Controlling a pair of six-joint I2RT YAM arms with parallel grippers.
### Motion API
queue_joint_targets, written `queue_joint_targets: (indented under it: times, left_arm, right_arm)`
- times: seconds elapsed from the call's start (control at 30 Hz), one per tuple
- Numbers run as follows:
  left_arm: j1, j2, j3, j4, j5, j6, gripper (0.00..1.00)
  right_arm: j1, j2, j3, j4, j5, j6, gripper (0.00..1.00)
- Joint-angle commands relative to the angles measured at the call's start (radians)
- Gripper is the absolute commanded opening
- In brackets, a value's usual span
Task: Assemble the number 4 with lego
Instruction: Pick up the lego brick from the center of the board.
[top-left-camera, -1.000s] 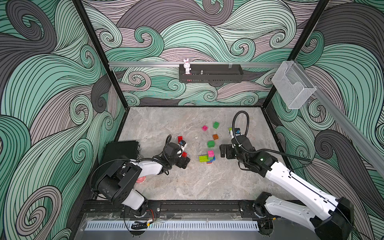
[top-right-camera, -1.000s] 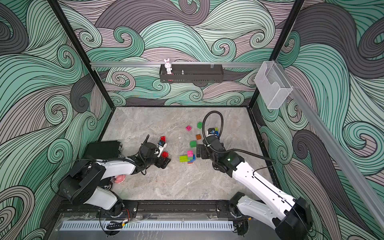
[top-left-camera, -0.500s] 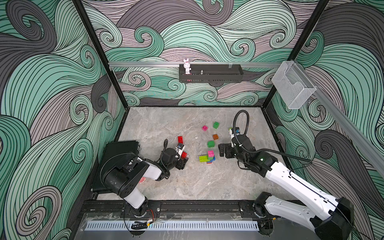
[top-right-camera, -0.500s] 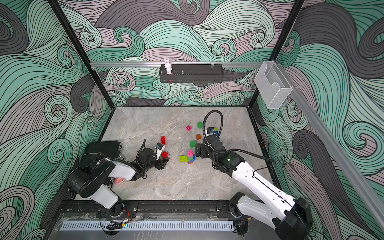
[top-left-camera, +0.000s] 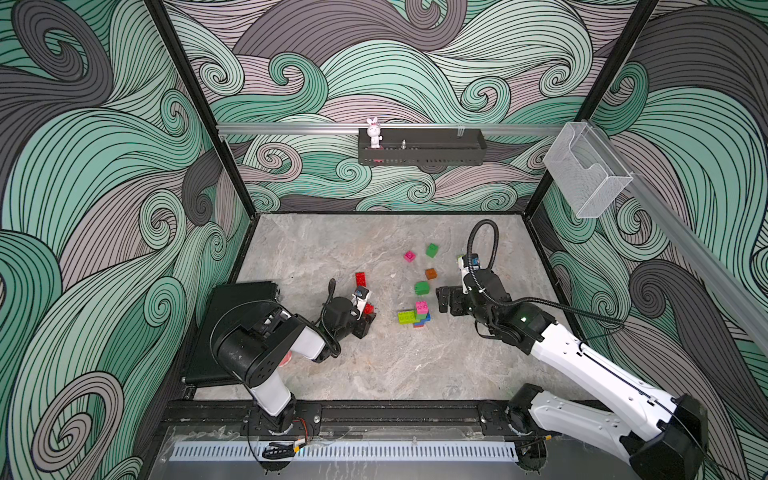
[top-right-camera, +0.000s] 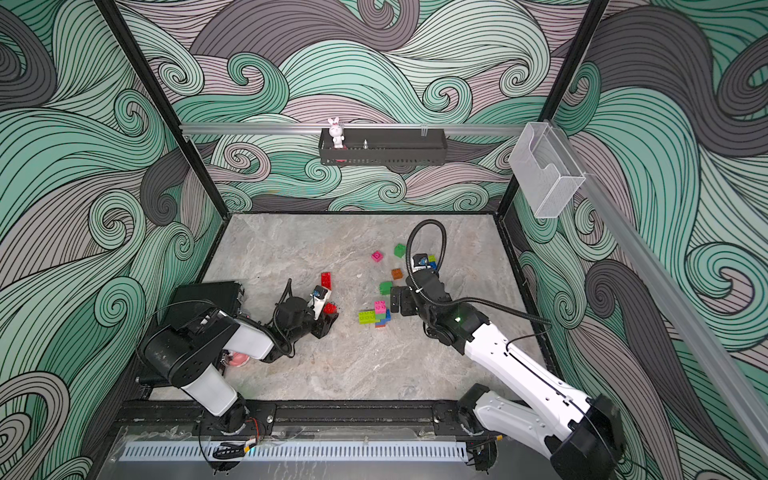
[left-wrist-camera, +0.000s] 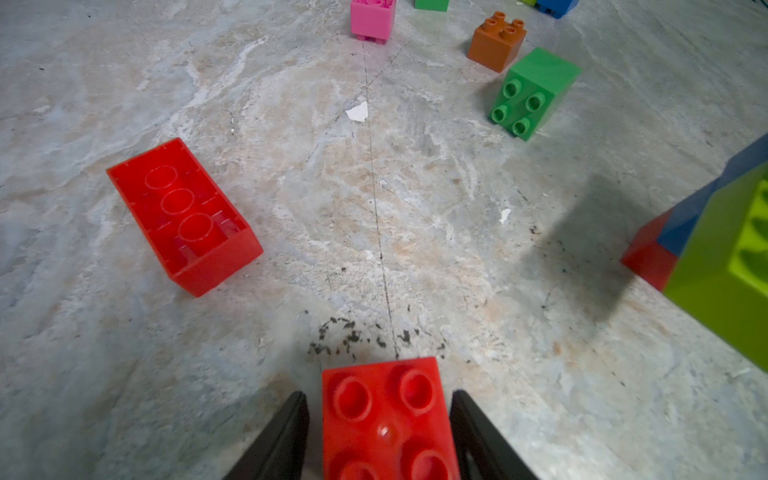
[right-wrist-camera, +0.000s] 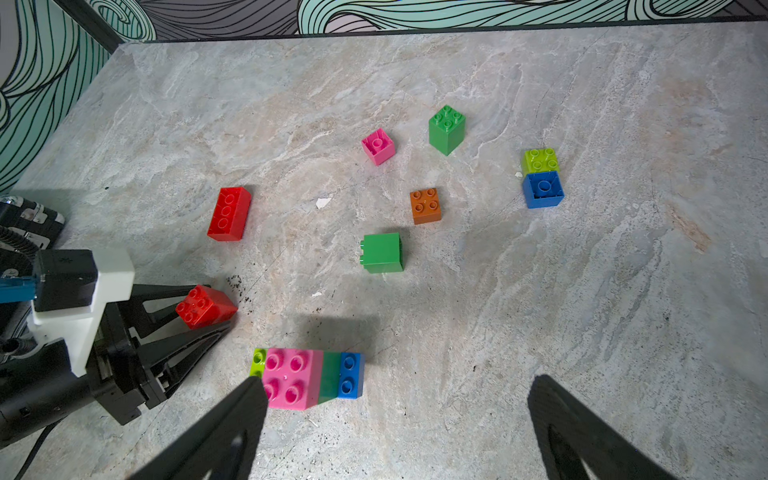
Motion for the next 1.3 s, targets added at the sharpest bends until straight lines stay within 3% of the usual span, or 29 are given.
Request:
queue_joint_targets:
  times: [0.0,0.4,0.57,0.73,0.87,1.03,1.13,1.27]
  left_arm:
    - [0.011,0.013,0.008,0.045,0.021,0.005,0.58]
    - [0.011,0.008,0.007,0.047,0.022,0.006,0.41]
    - [0.011,-0.003,0.011,0.027,0.034,0.013,0.19]
    - [0.011,-0.062,0.02,-0.013,0.041,-0.004,0.0]
    - [0.011,-0.131,0.047,-0.082,-0.003,-0.08,0.0]
    - [0.012,-0.182,0.151,-0.285,0.047,-0.11,0.0]
    - [0.012,-0.2,0.158,-0.265,0.135,-0.109,0.0]
    - [0.011,-0.215,0.189,-0.332,0.143,-0.116,0.0]
  right_arm:
    - [-0.006,-0.009,-0.021,0.027,-0.005,0.003,0.99]
    - [-0.005,-0.004,-0.027,0.018,-0.01,0.021,0.99]
    - [-0.007,-0.003,-0.069,0.061,-0.107,-0.006,0.99]
    - [0.008,0.005,-0.176,0.245,-0.318,-0.076,0.96]
    - [0.055,0.016,-0.26,0.393,-0.293,-0.098,0.93]
    - [0.105,0.101,-0.26,0.469,-0.242,-0.148,0.91]
    - [0.127,0.138,-0.289,0.573,-0.169,-0.161,0.86]
    - [0.131,0.197,-0.304,0.653,-0.099,-0.186,0.75]
